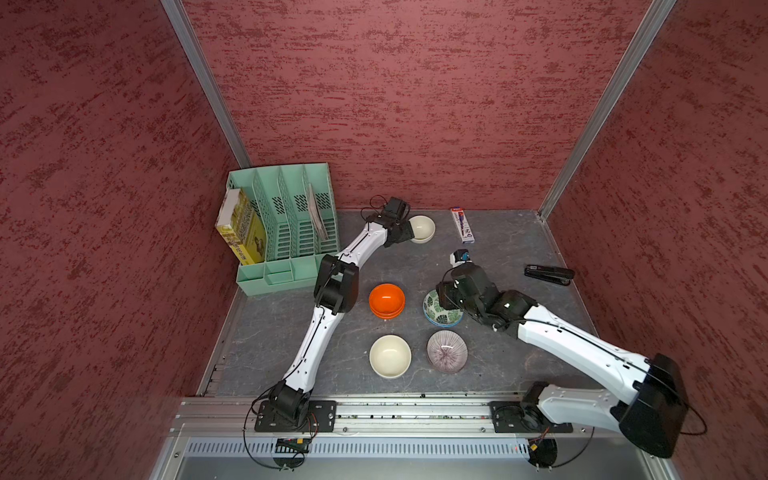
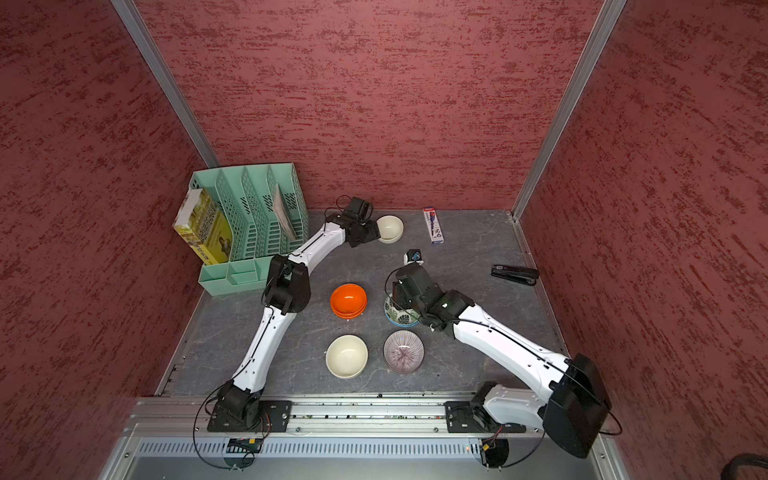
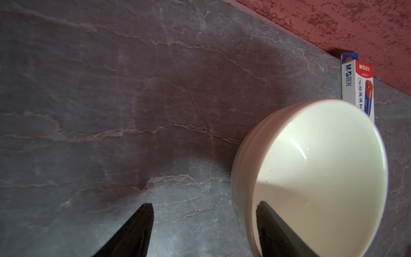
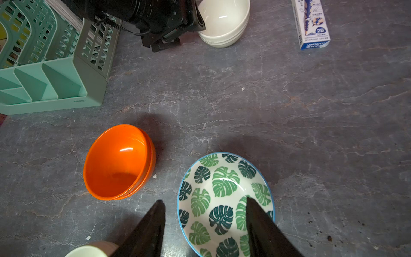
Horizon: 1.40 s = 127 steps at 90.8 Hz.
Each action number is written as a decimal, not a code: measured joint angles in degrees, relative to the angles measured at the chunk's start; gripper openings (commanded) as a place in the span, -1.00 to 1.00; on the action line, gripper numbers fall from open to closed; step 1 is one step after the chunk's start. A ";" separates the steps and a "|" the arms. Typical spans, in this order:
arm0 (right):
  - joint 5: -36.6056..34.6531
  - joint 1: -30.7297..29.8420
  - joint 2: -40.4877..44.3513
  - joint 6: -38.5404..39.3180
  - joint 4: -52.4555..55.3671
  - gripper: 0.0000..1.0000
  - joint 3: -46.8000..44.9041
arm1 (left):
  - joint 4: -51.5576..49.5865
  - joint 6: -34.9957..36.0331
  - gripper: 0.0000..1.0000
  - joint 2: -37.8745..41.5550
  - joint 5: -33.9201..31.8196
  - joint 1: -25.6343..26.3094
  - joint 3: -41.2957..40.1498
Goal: Stack the bowls
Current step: Pick up the bowl from the center of the board.
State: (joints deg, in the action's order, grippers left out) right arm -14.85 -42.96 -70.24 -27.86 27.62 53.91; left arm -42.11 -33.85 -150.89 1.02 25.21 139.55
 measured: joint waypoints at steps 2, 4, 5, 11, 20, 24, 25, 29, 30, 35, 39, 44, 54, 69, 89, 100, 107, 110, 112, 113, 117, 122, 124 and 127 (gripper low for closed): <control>0.04 0.00 0.00 0.00 -0.02 0.20 0.00 | 0.00 0.13 0.34 0.00 0.07 -0.02 -0.04; 0.07 0.00 0.00 0.00 -0.09 0.20 -0.07 | -0.02 0.07 0.31 0.00 0.11 -0.07 -0.04; 0.07 0.00 0.00 0.00 -0.13 0.20 -0.11 | -0.02 0.15 0.29 0.00 0.17 -0.09 -0.04; 0.07 0.00 0.00 0.00 -0.37 0.20 -0.50 | 0.09 0.22 0.20 0.00 0.37 -0.20 -0.04; 0.07 0.00 0.00 0.00 -0.37 0.21 -1.11 | 0.13 0.17 0.14 0.00 0.63 -0.39 -0.04; 0.04 0.00 0.00 0.02 -0.37 0.21 -1.27 | 0.17 0.13 0.10 0.00 0.83 -0.46 -0.02; 0.04 0.00 0.00 0.02 -0.35 0.21 -1.27 | 0.15 0.13 0.08 0.00 0.87 -0.46 -0.02; 0.04 0.00 0.04 0.02 -0.37 0.21 -1.33 | 0.20 0.13 0.05 0.00 1.16 -0.48 0.00; 0.04 0.00 0.07 0.02 -0.35 0.21 -1.33 | 0.20 0.11 0.04 0.00 1.31 -0.48 0.02; 0.00 0.00 0.22 0.02 -0.35 0.20 -1.38 | 0.24 0.02 0.00 0.00 1.79 -0.50 0.07; -0.07 0.00 0.35 0.02 -0.35 0.21 -1.38 | 0.37 -0.02 -0.03 -0.07 2.08 -0.50 0.22; -0.15 0.00 0.48 0.02 -0.35 0.21 -1.38 | 0.83 -0.02 -0.05 -0.42 2.40 -0.50 0.72; -0.26 0.00 0.66 0.00 -0.35 0.20 -1.60 | 2.03 -0.15 -0.11 -1.07 3.32 -0.50 1.05; -0.46 0.00 0.70 0.00 -0.26 0.20 -2.25 | 3.23 -0.87 -0.25 -2.03 5.25 -0.50 1.42; -1.03 0.00 0.81 -0.09 0.13 0.20 -2.36 | 4.63 -1.75 -0.43 -2.78 7.04 -0.50 1.90; -1.27 0.00 1.27 -0.26 0.24 0.20 -2.75 | 5.60 -2.32 -0.56 -2.80 7.76 -0.50 1.90; -1.46 0.00 1.55 -0.28 0.63 0.20 -2.95 | 6.08 -2.40 -0.57 -2.80 7.98 -0.50 1.90; -1.51 0.00 1.66 -0.28 0.85 0.20 -2.99 | 6.19 -2.40 -0.60 -2.80 8.02 -0.50 1.90; -1.53 0.00 1.73 -0.31 0.96 0.20 -2.99 | 6.23 -2.47 -0.61 -2.80 8.07 -0.50 1.90; -1.60 0.00 1.75 -0.28 0.98 0.20 -2.99 | 6.23 -2.43 -0.62 -2.80 8.09 -0.50 1.90; -1.75 0.00 1.88 -0.31 1.05 0.21 -2.99 | 6.21 -2.49 -0.65 -2.80 8.11 -0.50 1.90; -1.90 0.00 2.03 -0.35 1.11 0.20 -2.99 | 6.19 -2.60 -0.74 -2.80 8.09 -0.52 1.90; -1.92 0.00 2.12 -0.35 1.11 0.20 -2.99 | 6.19 -2.73 -0.80 -2.80 8.07 -0.55 1.90; -1.97 0.00 2.23 -0.37 1.11 0.20 -3.04 | 5.88 -2.54 -0.85 -2.80 7.91 -0.57 1.90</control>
State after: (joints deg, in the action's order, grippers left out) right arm -16.82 -42.96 -68.01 -28.23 28.73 50.87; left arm -36.23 -36.38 -153.69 8.93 24.64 141.45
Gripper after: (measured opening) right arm 0.602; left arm 0.128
